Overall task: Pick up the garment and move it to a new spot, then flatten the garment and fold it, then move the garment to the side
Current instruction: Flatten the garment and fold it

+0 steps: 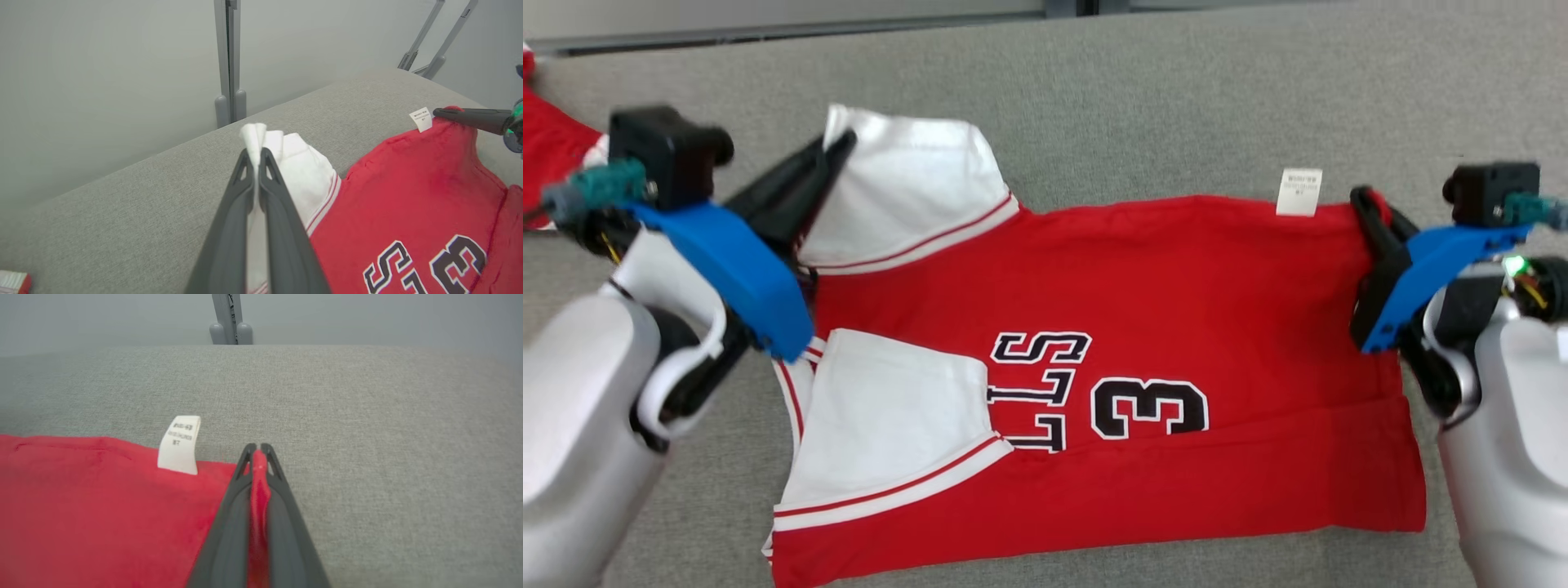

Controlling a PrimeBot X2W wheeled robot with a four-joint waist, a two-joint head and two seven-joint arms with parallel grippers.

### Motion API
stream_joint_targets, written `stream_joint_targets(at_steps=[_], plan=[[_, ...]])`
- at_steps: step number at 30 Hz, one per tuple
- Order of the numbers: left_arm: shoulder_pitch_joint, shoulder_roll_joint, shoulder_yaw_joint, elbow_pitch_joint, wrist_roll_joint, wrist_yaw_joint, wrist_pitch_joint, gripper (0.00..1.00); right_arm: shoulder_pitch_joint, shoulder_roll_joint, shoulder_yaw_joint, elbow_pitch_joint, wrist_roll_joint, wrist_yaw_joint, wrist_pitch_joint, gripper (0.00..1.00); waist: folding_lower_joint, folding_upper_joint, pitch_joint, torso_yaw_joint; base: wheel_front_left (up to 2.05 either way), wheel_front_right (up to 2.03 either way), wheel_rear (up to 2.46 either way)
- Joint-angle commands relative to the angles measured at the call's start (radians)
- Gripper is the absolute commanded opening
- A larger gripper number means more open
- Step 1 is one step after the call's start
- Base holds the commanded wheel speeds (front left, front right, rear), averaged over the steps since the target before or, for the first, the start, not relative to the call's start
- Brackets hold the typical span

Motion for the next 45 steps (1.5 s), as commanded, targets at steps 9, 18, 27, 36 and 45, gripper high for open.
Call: stream_joint_targets(at_steps=[9, 18, 27, 36, 45], plan=[[0.347, 0.034, 0.008, -0.142, -0.042, 0.101, -0.174, 0.0, 0.279, 0.025, -0.068, -0.119, 0.001, 0.0, -0.138, 0.0, 0.0001, 0.0, -0.13, 0.031, 0.0, 0.0, 0.0], [0.56, -0.029, 0.004, -0.081, -0.101, 0.145, -0.308, 0.0, 0.455, 0.081, -0.12, -0.21, -0.017, 0.0, -0.172, 0.0, 0.0001, 0.0, -0.196, 0.038, 0.0, 0.0, 0.0], [0.679, -0.135, 0.046, 0.047, -0.156, 0.108, -0.455, 1.0, 0.539, 0.113, -0.133, -0.218, -0.022, 0.0, -0.26, 1.0, 0.0001, 0.0, -0.233, 0.027, 0.0, 0.0, 0.0], [0.796, -0.235, 0.289, -0.037, -0.018, 0.122, -0.475, 1.0, 0.613, 0.127, -0.225, -0.24, -0.015, 0.0, -0.313, 1.0, 0.0001, 0.0, -0.253, 0.044, 0.0, 0.0, 0.0], [0.809, -0.294, 0.37, -0.051, 0.184, 0.2, -0.476, 1.0, 0.571, 0.13, -0.199, -0.211, -0.07, 0.0, -0.256, 1.0, 0.0001, 0.0, -0.256, 0.052, 0.0, 0.0, 0.0]])
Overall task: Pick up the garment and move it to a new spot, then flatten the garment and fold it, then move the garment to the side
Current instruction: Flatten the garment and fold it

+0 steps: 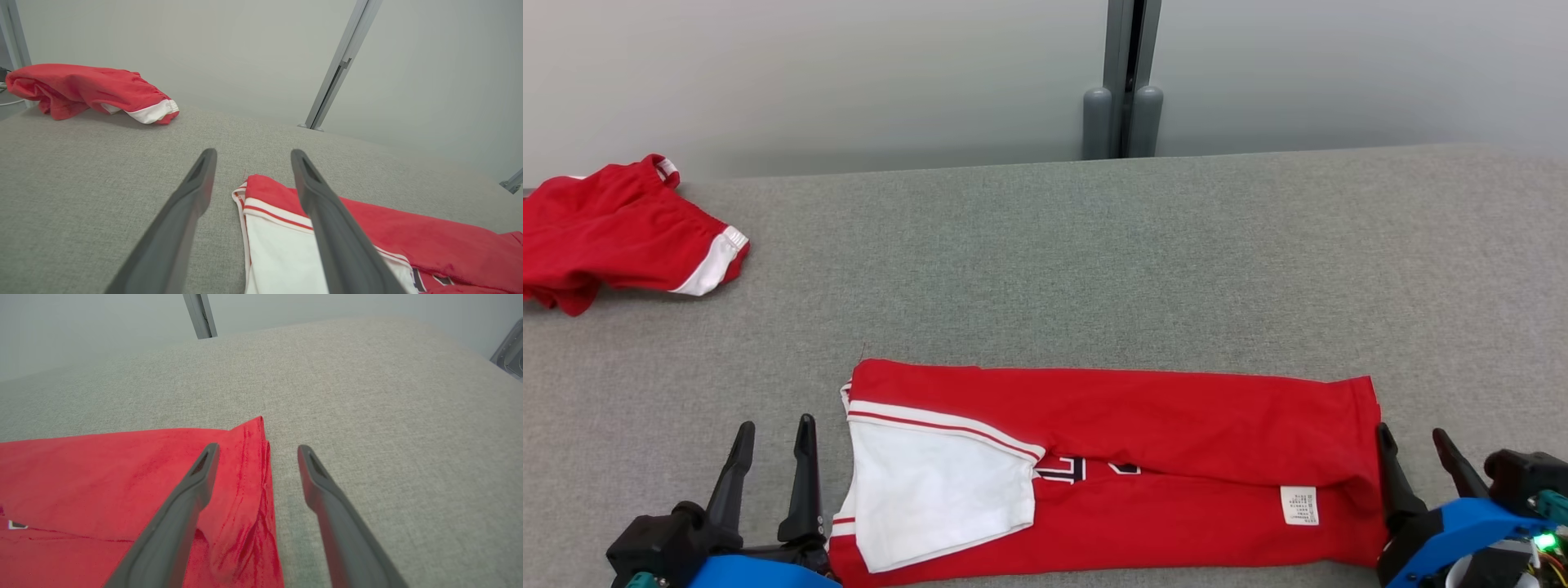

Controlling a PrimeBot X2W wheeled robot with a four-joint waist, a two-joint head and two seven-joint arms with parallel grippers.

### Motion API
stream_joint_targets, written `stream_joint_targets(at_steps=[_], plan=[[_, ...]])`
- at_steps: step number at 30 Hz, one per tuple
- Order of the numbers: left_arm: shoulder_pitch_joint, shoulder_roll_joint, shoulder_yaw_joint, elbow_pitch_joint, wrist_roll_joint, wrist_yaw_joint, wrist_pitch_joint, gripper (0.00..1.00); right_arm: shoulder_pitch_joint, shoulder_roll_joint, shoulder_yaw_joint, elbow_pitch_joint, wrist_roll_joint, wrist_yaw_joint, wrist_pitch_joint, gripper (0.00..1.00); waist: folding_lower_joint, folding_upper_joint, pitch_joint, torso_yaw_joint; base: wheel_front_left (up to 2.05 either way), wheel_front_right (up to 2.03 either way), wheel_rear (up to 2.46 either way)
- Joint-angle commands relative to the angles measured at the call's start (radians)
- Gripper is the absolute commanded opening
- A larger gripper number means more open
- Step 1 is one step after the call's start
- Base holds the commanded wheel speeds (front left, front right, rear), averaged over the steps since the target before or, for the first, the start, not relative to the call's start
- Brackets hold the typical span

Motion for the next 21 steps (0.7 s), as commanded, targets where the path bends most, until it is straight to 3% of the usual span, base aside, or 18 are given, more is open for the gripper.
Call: stream_joint_targets(at_steps=[1, 15, 16, 17, 18, 19, 21], plan=[[0.003, -0.01, 0.009, 0.003, 0.015, 0.005, -0.004, 1.0, -0.025, 0.001, 0.006, 0.012, -0.011, 0.0, 0.004, 1.0, 0.0001, -0.0001, 0.003, 0.002, 0.0, 0.0, 0.0], [-0.02, -0.05, -0.002, 0.029, 0.098, 0.008, -0.004, 1.0, -0.055, 0.002, 0.01, 0.267, -0.088, 0.0, -0.035, 1.0, 0.0001, -0.0001, 0.029, 0.043, 0.0, 0.0, 0.0], [-0.02, -0.051, -0.005, 0.028, 0.103, 0.008, -0.004, 1.0, -0.059, 0.003, 0.016, 0.285, -0.082, 0.0, -0.029, 0.73, 0.0001, -0.0001, 0.029, 0.043, 0.0, 0.0, 0.0], [-0.02, -0.051, -0.007, 0.027, 0.106, 0.009, -0.004, 1.0, -0.063, 0.004, 0.023, 0.3, -0.076, 0.0, -0.024, 0.38, 0.0001, -0.0001, 0.029, 0.042, 0.0, 0.0, 0.0], [-0.02, -0.052, -0.008, 0.027, 0.108, 0.013, -0.004, 1.0, -0.068, 0.006, 0.029, 0.312, -0.072, 0.0, -0.022, 0.15, 0.0001, -0.0001, 0.028, 0.041, 0.0, 0.0, 0.0], [-0.021, -0.052, -0.011, 0.028, 0.112, 0.015, -0.004, 1.0, -0.074, 0.007, 0.033, 0.321, -0.069, 0.0, -0.021, 0.0, 0.0001, -0.0001, 0.027, 0.039, 0.0, 0.0, 0.0], [-0.023, -0.054, -0.017, 0.027, 0.116, 0.017, -0.004, 1.0, -0.086, 0.007, 0.035, 0.331, -0.063, 0.0, -0.023, 0.0, 0.0001, -0.0001, 0.024, 0.033, 0.0, 0.0, 0.0]])
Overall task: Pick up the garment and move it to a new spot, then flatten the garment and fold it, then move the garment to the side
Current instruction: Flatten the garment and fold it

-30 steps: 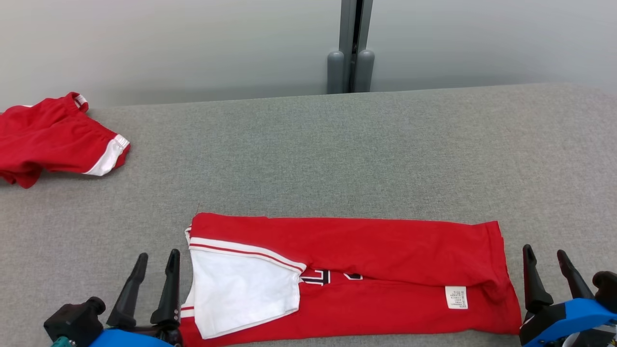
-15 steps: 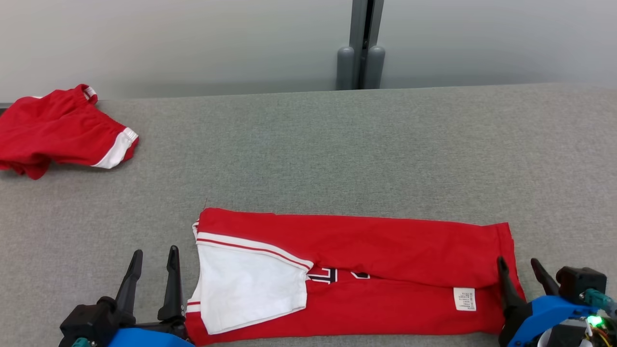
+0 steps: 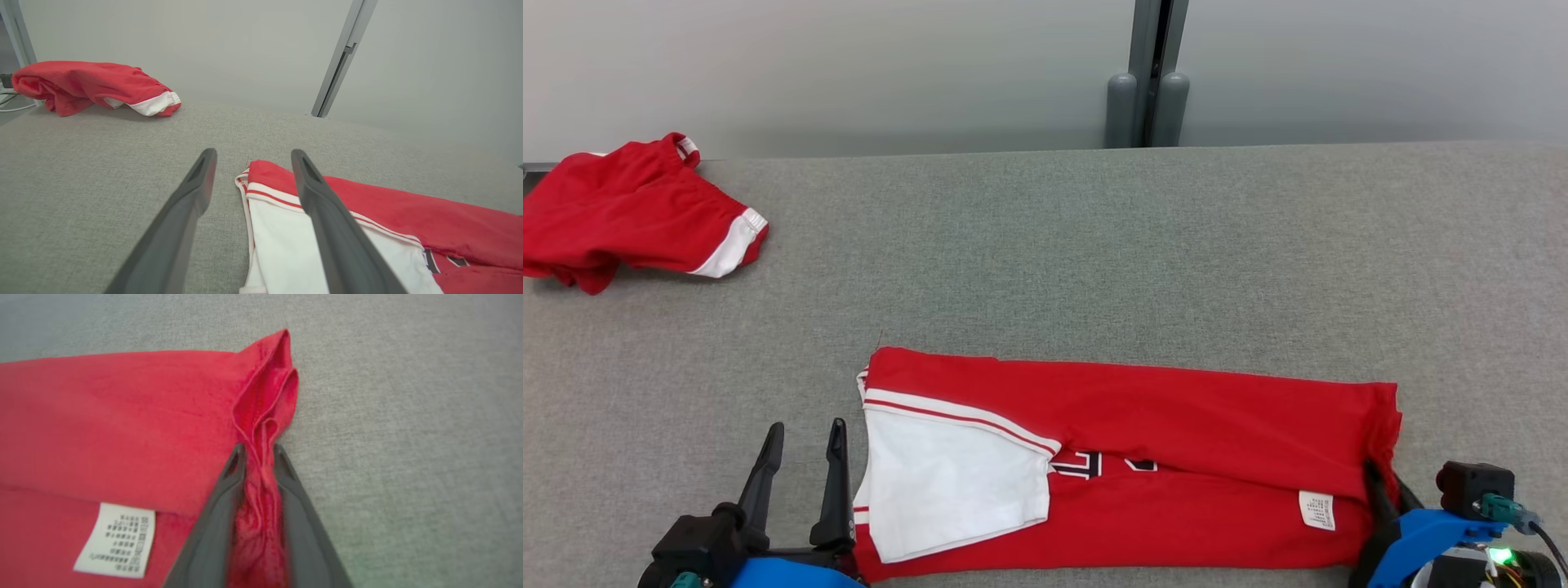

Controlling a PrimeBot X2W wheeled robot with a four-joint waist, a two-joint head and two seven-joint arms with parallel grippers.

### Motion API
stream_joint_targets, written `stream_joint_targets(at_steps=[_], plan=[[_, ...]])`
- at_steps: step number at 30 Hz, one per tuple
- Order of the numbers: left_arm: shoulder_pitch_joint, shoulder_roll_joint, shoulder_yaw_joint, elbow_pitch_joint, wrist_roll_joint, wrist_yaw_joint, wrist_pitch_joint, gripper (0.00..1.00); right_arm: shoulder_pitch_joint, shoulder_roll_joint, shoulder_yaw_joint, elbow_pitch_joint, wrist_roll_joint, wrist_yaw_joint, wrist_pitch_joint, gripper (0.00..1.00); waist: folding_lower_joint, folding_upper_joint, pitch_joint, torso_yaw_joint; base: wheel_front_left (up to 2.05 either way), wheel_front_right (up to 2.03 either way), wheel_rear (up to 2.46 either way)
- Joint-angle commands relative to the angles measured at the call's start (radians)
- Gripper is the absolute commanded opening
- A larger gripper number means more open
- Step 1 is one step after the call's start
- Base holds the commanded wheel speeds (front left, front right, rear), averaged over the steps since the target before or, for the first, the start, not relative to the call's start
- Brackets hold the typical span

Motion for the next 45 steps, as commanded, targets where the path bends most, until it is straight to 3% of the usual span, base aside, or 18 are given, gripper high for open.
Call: stream_joint_targets(at_steps=[1, 8, 14, 18, 22, 24, 25, 35, 40, 45], plan=[[-0.015, 0.0, -0.006, -0.002, 0.007, 0.006, -0.004, 1.0, -0.002, 0.009, 0.005, 0.028, 0.004, 0.0, 0.011, 0.0, -0.0001, -0.0001, -0.003, -0.007, 0.0, 0.0, 0.0], [-0.021, -0.006, -0.014, 0.001, 0.013, 0.008, -0.004, 1.0, -0.046, -0.085, -0.066, -0.01, 0.013, -0.001, 0.023, 0.0, -0.0001, -0.0001, -0.015, -0.033, 0.0, 0.0, 0.0], [-0.029, -0.012, -0.02, 0.011, 0.013, 0.002, -0.004, 1.0, -0.038, -0.182, -0.191, -0.064, 0.001, 0.0, 0.069, 0.0, -0.0001, -0.0001, -0.018, -0.05, 0.0, 0.0, 0.0], [-0.026, -0.019, -0.019, 0.017, 0.015, -0.003, -0.005, 1.0, -0.041, -0.156, -0.203, -0.119, 0.03, 0.0, 0.104, 0.0, -0.0001, -0.0001, -0.02, -0.061, 0.0, 0.0, 0.0], [-0.035, -0.023, -0.022, 0.026, 0.021, -0.006, -0.004, 1.0, -0.029, -0.114, -0.142, -0.174, 0.072, 0.0, 0.136, 0.0, -0.0001, -0.0001, -0.023, -0.067, 0.0, 0.0, 0.0], [-0.043, -0.028, -0.025, 0.034, 0.025, -0.008, -0.004, 1.0, -0.012, -0.076, -0.045, -0.245, 0.131, 0.0, 0.172, 0.0, -0.0001, -0.0001, -0.028, -0.069, 0.0, 0.0, 0.0], [-0.043, -0.028, -0.025, 0.034, 0.025, -0.008, -0.004, 1.0, -0.012, -0.076, -0.045, -0.245, 0.131, 0.0, 0.172, 0.0, -0.0001, -0.0001, -0.028, -0.069, 0.0, 0.0, 0.0], [-0.055, -0.034, -0.023, 0.041, 0.027, -0.013, -0.004, 1.0, 0.032, -0.003, 0.3, -0.465, 0.331, 0.0, 0.251, 0.0, -0.0001, -0.0001, -0.045, -0.04, 0.0, 0.0, 0.0], [-0.061, -0.039, -0.02, 0.041, 0.028, -0.014, -0.004, 1.0, 0.002, 0.005, 0.466, -0.454, 0.419, 0.0, 0.257, 0.0, -0.0001, -0.0001, -0.046, -0.015, 0.0, 0.0, 0.0], [-0.07, -0.049, -0.021, 0.042, 0.031, -0.018, -0.004, 1.0, -0.066, 0.006, 0.578, -0.358, 0.495, 0.0, 0.196, 0.0, -0.0001, -0.0001, -0.041, 0.012, 0.0, 0.0, 0.0]])
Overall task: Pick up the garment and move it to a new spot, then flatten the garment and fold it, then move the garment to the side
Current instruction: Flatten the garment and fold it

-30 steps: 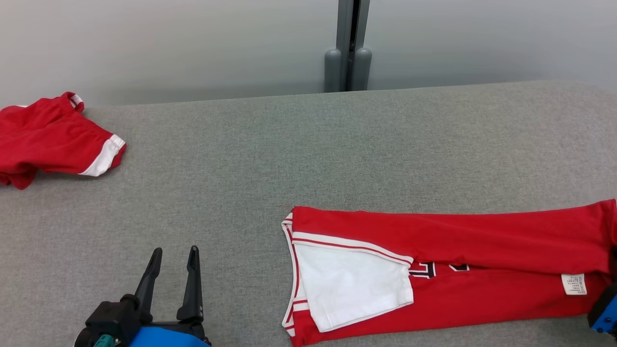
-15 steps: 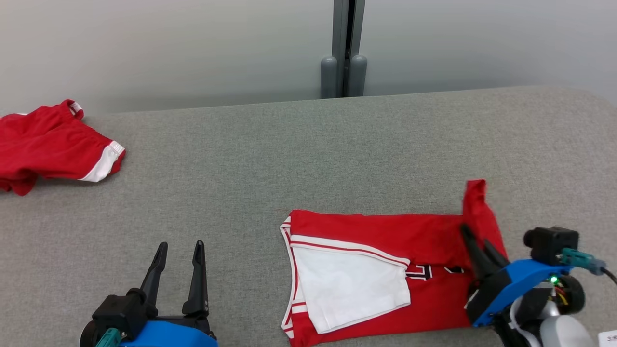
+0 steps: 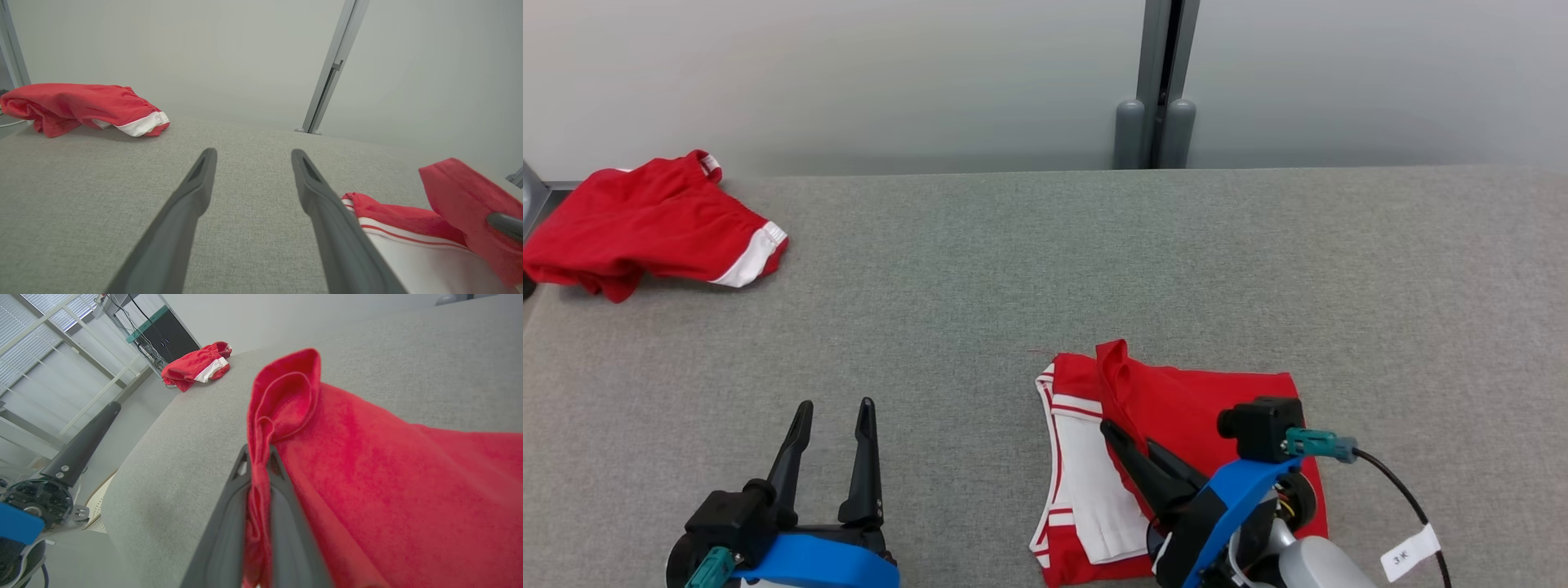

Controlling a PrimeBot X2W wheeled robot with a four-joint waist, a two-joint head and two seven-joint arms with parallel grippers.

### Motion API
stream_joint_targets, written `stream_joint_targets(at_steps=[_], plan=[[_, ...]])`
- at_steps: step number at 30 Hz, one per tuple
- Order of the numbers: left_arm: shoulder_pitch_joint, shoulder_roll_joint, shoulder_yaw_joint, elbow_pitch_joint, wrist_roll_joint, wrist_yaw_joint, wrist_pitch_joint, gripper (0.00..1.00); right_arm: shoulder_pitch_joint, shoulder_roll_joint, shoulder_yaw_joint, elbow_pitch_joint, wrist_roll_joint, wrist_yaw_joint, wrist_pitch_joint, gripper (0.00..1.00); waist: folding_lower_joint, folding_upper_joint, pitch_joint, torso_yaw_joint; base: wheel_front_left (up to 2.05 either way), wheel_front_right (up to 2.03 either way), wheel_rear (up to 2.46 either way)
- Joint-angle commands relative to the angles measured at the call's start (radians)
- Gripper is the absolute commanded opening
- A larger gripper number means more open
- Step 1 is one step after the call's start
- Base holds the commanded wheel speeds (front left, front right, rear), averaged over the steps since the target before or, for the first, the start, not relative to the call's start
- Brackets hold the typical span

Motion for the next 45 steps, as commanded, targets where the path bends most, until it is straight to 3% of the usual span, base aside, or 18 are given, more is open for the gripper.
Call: stream_joint_targets(at_steps=[1, 6, 9, 10, 17, 21, 28, 37, 40, 45], plan=[[-0.017, -0.007, 0.001, 0.001, 0.006, -0.006, -0.004, 1.0, -0.028, -0.001, 0.018, 0.025, 0.011, 0.0, -0.015, 0.0, 0.0001, 0.0, 0.005, 0.01, 0.0, 0.0, 0.0], [-0.026, -0.019, 0.004, 0.003, 0.01, -0.007, -0.004, 1.0, -0.124, -0.001, 0.101, 0.181, 0.061, 0.0, -0.079, 0.0, 0.0001, 0.0, 0.012, 0.036, 0.0, 0.0, 0.0], [-0.025, -0.028, 0.005, 0.006, 0.014, -0.012, -0.004, 1.0, -0.165, -0.001, 0.13, 0.26, 0.082, 0.0, -0.121, 0.48, 0.0001, 0.0, 0.014, 0.044, 0.0, 0.0, 0.0], [-0.025, -0.03, 0.004, 0.008, 0.015, -0.014, -0.004, 1.0, -0.178, 0.0, 0.143, 0.279, 0.098, 0.0, -0.137, 1.0, 0.0001, 0.0, 0.014, 0.047, 0.0, 0.0, 0.0], [-0.027, -0.043, 0.007, 0.017, 0.022, -0.019, -0.004, 1.0, -0.243, -0.002, 0.244, 0.337, 0.195, 0.0, -0.235, 1.0, 0.0001, 0.0, 0.01, 0.052, 0.0, 0.0, 0.0], [-0.022, -0.046, 0.012, 0.016, 0.026, -0.022, -0.004, 1.0, -0.281, -0.002, 0.223, 0.387, 0.137, 0.0, -0.32, 1.0, 0.0001, 0.0, 0.009, 0.045, 0.0, 0.0, 0.0], [-0.038, -0.055, 0.003, 0.022, 0.044, -0.031, -0.004, 1.0, -0.309, -0.002, 0.048, 0.455, -0.109, 0.0, -0.425, 1.0, 0.0001, 0.0, 0.002, 0.03, 0.0, 0.0, 0.0], [-0.037, -0.081, 0.012, 0.045, 0.058, -0.041, -0.004, 1.0, -0.142, -0.005, -0.245, 0.302, -0.395, 0.0, -0.437, 1.0, 0.0001, 0.0, -0.039, 0.006, 0.0, 0.0, 0.0], [-0.006, -0.088, 0.023, 0.058, 0.063, -0.044, -0.004, 1.0, -0.06, -0.001, -0.318, 0.238, -0.446, 0.0, -0.438, 1.0, 0.0001, 0.0, -0.059, -0.004, 0.0, 0.0, 0.0], [0.04, -0.098, 0.049, 0.077, 0.074, -0.048, -0.004, 1.0, 0.055, 0.0, -0.376, 0.169, -0.42, 0.0, -0.438, 1.0, 0.0001, 0.0, -0.082, -0.011, 0.0, 0.0, 0.0]])
